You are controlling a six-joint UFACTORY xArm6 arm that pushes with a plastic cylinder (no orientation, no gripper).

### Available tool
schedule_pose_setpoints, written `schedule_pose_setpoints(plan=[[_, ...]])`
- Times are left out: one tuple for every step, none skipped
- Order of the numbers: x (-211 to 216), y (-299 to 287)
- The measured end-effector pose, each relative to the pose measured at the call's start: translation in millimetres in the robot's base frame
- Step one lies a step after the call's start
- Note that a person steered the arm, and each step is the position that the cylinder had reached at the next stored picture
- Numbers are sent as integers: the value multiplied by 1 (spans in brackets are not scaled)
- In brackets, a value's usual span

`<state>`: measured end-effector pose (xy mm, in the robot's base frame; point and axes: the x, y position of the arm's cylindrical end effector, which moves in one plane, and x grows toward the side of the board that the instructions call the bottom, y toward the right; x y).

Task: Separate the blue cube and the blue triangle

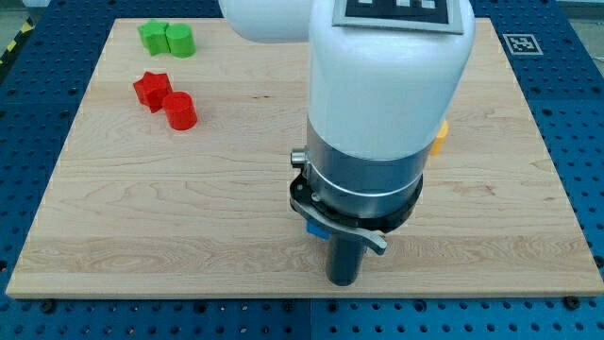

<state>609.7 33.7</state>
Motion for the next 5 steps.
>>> schedule_pose_setpoints(plan=[[-15, 0], [-31, 3], [-39, 14], [-39, 29], [-44, 37]])
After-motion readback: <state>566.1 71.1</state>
